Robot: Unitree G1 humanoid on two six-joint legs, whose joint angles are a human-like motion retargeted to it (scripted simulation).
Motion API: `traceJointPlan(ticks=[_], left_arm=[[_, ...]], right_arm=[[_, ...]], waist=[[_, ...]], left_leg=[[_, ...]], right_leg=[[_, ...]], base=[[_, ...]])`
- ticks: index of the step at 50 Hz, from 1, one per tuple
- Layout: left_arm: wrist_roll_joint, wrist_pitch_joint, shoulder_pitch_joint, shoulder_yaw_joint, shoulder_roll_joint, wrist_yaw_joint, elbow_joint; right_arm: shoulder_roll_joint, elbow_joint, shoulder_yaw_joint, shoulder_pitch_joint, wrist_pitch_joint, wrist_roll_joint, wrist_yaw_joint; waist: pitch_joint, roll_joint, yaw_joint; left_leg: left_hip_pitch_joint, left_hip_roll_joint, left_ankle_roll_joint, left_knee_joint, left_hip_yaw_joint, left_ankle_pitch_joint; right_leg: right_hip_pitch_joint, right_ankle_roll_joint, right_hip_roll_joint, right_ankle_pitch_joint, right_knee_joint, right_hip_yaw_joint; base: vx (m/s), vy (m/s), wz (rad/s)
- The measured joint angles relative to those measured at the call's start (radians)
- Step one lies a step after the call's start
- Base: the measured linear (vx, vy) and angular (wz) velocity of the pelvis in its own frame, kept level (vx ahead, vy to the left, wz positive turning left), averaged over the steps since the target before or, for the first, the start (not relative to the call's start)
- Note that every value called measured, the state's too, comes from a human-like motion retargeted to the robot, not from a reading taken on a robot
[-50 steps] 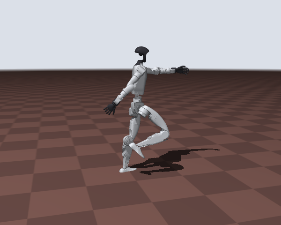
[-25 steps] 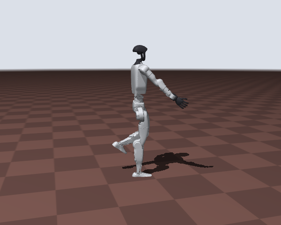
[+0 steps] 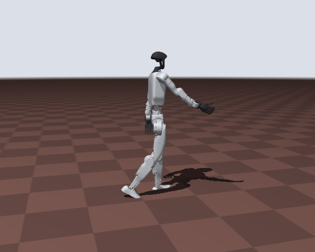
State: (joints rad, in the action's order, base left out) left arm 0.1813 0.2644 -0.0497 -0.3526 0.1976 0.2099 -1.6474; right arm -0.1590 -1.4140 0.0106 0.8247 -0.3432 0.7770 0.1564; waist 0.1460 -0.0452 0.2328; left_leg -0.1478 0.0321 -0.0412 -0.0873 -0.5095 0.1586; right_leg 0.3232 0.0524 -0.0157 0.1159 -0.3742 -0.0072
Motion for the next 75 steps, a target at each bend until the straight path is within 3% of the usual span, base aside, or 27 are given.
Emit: traceJointPlan(ticks=[3,5,7,10,16,22,26,28,30,33,35,37,40,43,47,51,55,58,60,62,63,65,68,72,75], left_arm=[[-0.139,-0.07,0.399,0.055,0.037,-0.047,0.039],[-0.198,-0.119,0.672,0.129,0.078,-0.074,0.072],[-0.239,-0.156,0.921,0.183,0.128,-0.079,0.095],[-0.181,-0.18,1.227,0.158,0.22,-0.098,0.129],[-0.105,-0.188,1.666,-0.03,0.369,-0.087,0.161],[-0.114,-0.172,1.839,-0.079,0.319,-0.044,0.102],[-0.049,-0.113,1.676,-0.007,0.198,-0.054,0.119],[0.003,-0.1,1.527,0.036,0.125,-0.092,0.146],[-0.032,-0.099,1.34,0.066,0.062,-0.081,0.158],[-0.17,-0.101,0.967,0.095,0.014,-0.018,0.116],[-0.203,-0.135,0.694,0.127,0.011,0.085,0.061],[-0.149,-0.115,0.424,0.145,0.009,0.117,0.0],[-0.078,-0.065,0.034,0.128,0.013,0.141,-0.037],[-0.006,-0.036,-0.317,0.055,0.05,0.227,0.001],[0.055,-0.07,-0.656,0.055,0.125,0.3,0.016],[0.098,-0.121,-0.798,0.123,0.152,0.343,0.025],[0.041,-0.149,-0.742,0.083,0.116,0.375,0.058],[-0.009,-0.141,-0.56,0.115,0.073,0.297,0.048],[0.041,-0.059,-0.396,0.173,0.046,0.149,0.024],[0.165,-0.019,-0.221,0.217,0.015,0.043,0.004],[0.176,-0.016,-0.132,0.231,0.001,0.009,-0.006],[0.094,-0.02,0.06,0.222,-0.014,-0.034,-0.02],[-0.081,-0.083,0.417,0.163,0.009,-0.055,0.018],[-0.266,-0.183,0.931,0.183,0.096,-0.066,0.102],[-0.242,-0.21,1.235,0.155,0.189,-0.099,0.168]], right_arm=[[0.008,-0.065,0.07,-0.371,0.109,-0.2,-0.113],[-0.001,-0.162,0.109,-0.585,0.193,-0.363,-0.178],[-0.02,-0.236,0.115,-0.783,0.251,-0.48,-0.239],[-0.084,-0.262,0.076,-1.061,0.286,-0.5,-0.333],[-0.227,-0.279,0.054,-1.415,0.306,-0.434,-0.476],[-0.201,-0.284,0.017,-1.47,0.323,-0.374,-0.527],[-0.12,-0.278,0.082,-1.308,0.299,-0.319,-0.494],[-0.082,-0.285,0.117,-1.17,0.308,-0.317,-0.422],[-0.054,-0.286,0.143,-1.003,0.317,-0.352,-0.366],[-0.044,-0.277,0.185,-0.699,0.276,-0.224,-0.27],[-0.06,-0.255,0.131,-0.468,0.267,-0.196,-0.204],[-0.09,-0.21,0.018,-0.24,0.214,-0.19,-0.117],[-0.125,-0.151,-0.022,0.093,0.121,-0.051,-0.02],[-0.194,-0.119,0.082,0.387,0.034,0.111,0.027],[-0.315,-0.114,0.214,0.681,0.008,0.169,0.05],[-0.368,-0.151,0.331,0.857,0.021,0.161,0.051],[-0.327,-0.176,0.354,0.858,0.041,0.106,0.034],[-0.256,-0.15,0.263,0.714,0.059,0.041,0.025],[-0.192,-0.111,0.203,0.577,0.01,0.028,0.051],[-0.127,-0.097,0.119,0.397,0.024,-0.118,0.091],[-0.095,-0.092,0.073,0.285,0.051,-0.214,0.092],[-0.037,-0.082,0.026,0.022,0.079,-0.349,0.048],[-0.029,-0.149,0.044,-0.369,0.156,-0.464,-0.098],[-0.049,-0.257,0.038,-0.823,0.294,-0.68,-0.288],[-0.084,-0.269,0.036,-1.129,0.321,-0.702,-0.367]], waist=[[-0.057,0.012,-0.109],[-0.062,0.017,-0.171],[-0.06,0.027,-0.249],[-0.07,0.057,-0.368],[-0.083,0.094,-0.505],[-0.114,0.085,-0.491],[-0.093,0.068,-0.467],[-0.039,0.041,-0.441],[-0.01,0.002,-0.358],[0.042,-0.062,-0.195],[0.014,-0.102,-0.151],[-0.076,-0.094,-0.141],[-0.098,-0.122,-0.035],[-0.098,-0.167,0.098],[-0.106,-0.189,0.208],[-0.128,-0.177,0.212],[-0.178,-0.172,0.172],[-0.147,-0.169,0.212],[-0.075,-0.101,0.255],[-0.069,-0.027,0.199],[-0.072,0.002,0.147],[-0.088,0.05,0.028],[-0.147,0.069,-0.084],[-0.098,0.097,-0.222],[-0.078,0.121,-0.337]], left_leg=[[0.045,-0.01,0.009,0.0,0.101,0.009],[0.036,-0.02,-0.011,0.0,0.156,0.026],[0.008,-0.021,-0.031,0.0,0.204,0.038],[-0.023,-0.006,-0.051,0.0,0.256,0.056],[-0.077,0.009,-0.029,0.0,0.283,0.098],[-0.114,0.008,-0.049,0.0,0.303,0.115],[-0.183,0.009,-0.058,0.017,0.355,0.135],[-0.262,-0.006,-0.047,0.044,0.385,0.15],[-0.309,-0.046,-0.012,0.086,0.371,0.137],[-0.289,-0.098,0.046,0.34,0.265,0.105],[-0.034,-0.05,0.048,0.869,0.19,0.243],[0.296,0.061,0.107,1.397,0.186,0.397],[0.557,0.11,0.165,1.857,0.193,0.526],[0.771,0.102,0.158,2.092,0.205,0.562],[0.987,0.135,0.198,2.182,0.203,0.59],[1.068,0.132,0.246,1.994,0.187,0.563],[0.96,0.085,0.243,1.495,0.113,0.507],[0.594,-0.004,0.151,0.759,-0.011,0.405],[0.241,-0.056,0.115,0.221,-0.099,0.216],[0.087,-0.047,0.062,0.016,-0.119,0.05],[0.055,-0.034,0.022,0.004,-0.105,0.022],[0.017,-0.01,-0.01,0.0,-0.039,0.005],[0.067,-0.014,-0.011,0.0,0.058,0.013],[0.016,-0.016,-0.042,0.0,0.173,0.041],[-0.022,-0.007,-0.049,0.0,0.238,0.058]], right_leg=[[-0.407,-0.048,-0.037,0.027,-0.71,-0.102],[-0.6,-0.069,-0.067,0.086,-1.056,-0.119],[-0.748,-0.074,-0.079,0.142,-1.303,-0.118],[-0.959,-0.073,-0.077,0.185,-1.546,-0.114],[-1.2,-0.129,-0.116,0.285,-1.574,-0.122],[-1.112,-0.12,-0.145,0.313,-1.055,-0.179],[-0.73,-0.048,-0.148,0.273,-0.32,-0.328],[-0.435,0.027,-0.105,0.114,0.16,-0.393],[-0.27,0.08,-0.085,-0.043,0.422,-0.377],[-0.16,0.078,-0.118,-0.102,0.461,-0.249],[-0.165,0.062,-0.149,-0.1,0.461,-0.19],[-0.234,0.053,-0.128,-0.085,0.461,-0.162],[-0.234,0.074,-0.136,-0.059,0.461,-0.077],[-0.232,0.087,-0.159,-0.044,0.461,-0.001],[-0.217,0.073,-0.167,-0.024,0.461,0.023],[-0.195,0.074,-0.161,-0.008,0.439,0.008],[-0.199,0.093,-0.165,0.004,0.403,0.009],[-0.145,0.119,-0.186,0.023,0.363,0.073],[-0.028,0.13,-0.151,0.04,0.335,0.135],[0.023,0.1,-0.085,0.038,0.27,0.141],[0.026,0.078,-0.058,0.023,0.207,0.123],[-0.07,0.029,-0.011,-0.004,-0.077,0.05],[-0.465,-0.02,-0.046,0.019,-0.741,-0.062],[-0.769,-0.046,-0.079,0.14,-1.322,-0.1],[-0.955,-0.056,-0.095,0.205,-1.575,-0.112]], base=[[0.42,0.2,1.72],[0.48,0.12,1.43],[0.52,0.07,1.26],[0.52,0.04,0.79],[0.49,-0.01,0.23],[0.48,-0.09,0.18],[0.54,-0.13,0.69],[0.62,-0.2,0.49],[0.57,-0.27,-0.85],[0.52,-0.31,-2.04],[0.4,-0.25,-1.26],[0.39,-0.11,-0.56],[0.5,-0.04,-1.32],[0.52,0.01,-1.26],[0.49,0.08,-0.4],[0.48,0.12,0.3],[0.5,0.14,0.12],[0.62,0.16,-1.34],[0.73,0.24,-1.87],[0.65,0.31,-0.19],[0.56,0.32,1.03],[0.48,0.29,1.67],[0.37,0.2,1.65],[0.45,0.11,1.59],[0.48,0.05,1.05]])
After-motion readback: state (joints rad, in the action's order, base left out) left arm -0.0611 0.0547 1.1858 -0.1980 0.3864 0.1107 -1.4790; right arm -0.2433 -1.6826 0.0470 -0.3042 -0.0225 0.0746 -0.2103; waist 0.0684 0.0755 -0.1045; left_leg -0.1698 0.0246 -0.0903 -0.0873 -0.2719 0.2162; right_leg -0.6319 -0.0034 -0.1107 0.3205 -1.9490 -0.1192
